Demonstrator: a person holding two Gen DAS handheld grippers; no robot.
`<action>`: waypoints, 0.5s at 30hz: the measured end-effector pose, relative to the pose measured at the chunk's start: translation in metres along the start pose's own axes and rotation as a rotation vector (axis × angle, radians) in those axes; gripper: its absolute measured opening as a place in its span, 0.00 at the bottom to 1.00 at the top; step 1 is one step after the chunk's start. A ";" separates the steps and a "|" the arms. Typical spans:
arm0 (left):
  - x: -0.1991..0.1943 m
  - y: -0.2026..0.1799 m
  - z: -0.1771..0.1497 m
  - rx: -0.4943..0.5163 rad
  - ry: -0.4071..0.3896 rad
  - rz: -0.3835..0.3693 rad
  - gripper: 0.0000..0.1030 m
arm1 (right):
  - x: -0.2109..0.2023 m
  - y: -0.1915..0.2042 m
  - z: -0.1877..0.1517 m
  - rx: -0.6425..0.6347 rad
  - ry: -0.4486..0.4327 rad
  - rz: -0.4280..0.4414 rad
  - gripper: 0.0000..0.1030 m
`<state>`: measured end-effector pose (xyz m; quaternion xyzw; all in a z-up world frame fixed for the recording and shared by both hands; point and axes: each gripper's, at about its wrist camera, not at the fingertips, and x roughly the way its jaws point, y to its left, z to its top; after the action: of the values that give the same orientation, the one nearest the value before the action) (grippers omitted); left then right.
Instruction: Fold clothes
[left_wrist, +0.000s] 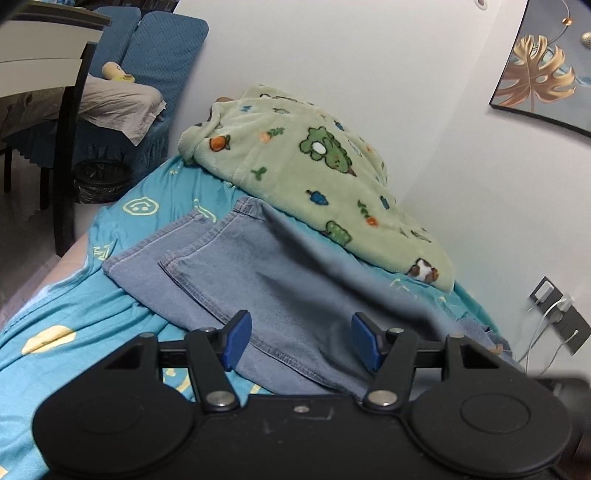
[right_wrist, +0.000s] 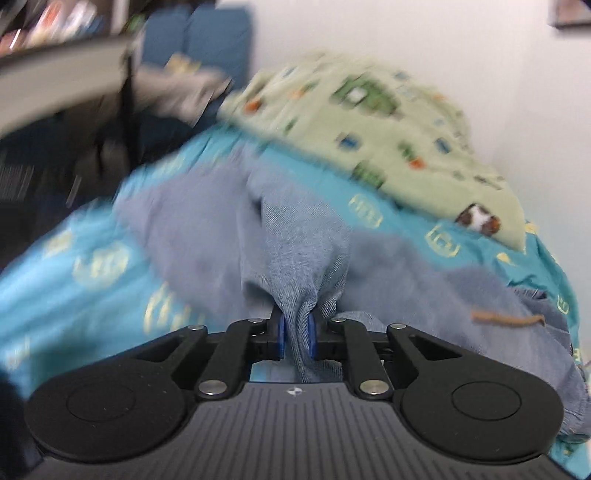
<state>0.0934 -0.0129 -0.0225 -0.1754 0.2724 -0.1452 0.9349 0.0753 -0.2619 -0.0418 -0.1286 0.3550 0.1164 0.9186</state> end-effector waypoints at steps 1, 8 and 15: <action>0.000 0.001 0.000 -0.010 0.004 -0.007 0.56 | 0.005 0.009 -0.006 -0.036 0.052 0.009 0.12; 0.006 0.007 -0.003 -0.040 0.049 -0.012 0.56 | 0.022 0.047 -0.024 -0.219 0.170 0.007 0.17; 0.008 0.010 -0.004 -0.051 0.058 0.006 0.56 | -0.010 0.018 -0.003 0.019 -0.070 0.081 0.46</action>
<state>0.0998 -0.0075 -0.0337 -0.1942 0.3035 -0.1402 0.9222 0.0605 -0.2469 -0.0403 -0.1015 0.3284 0.1544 0.9263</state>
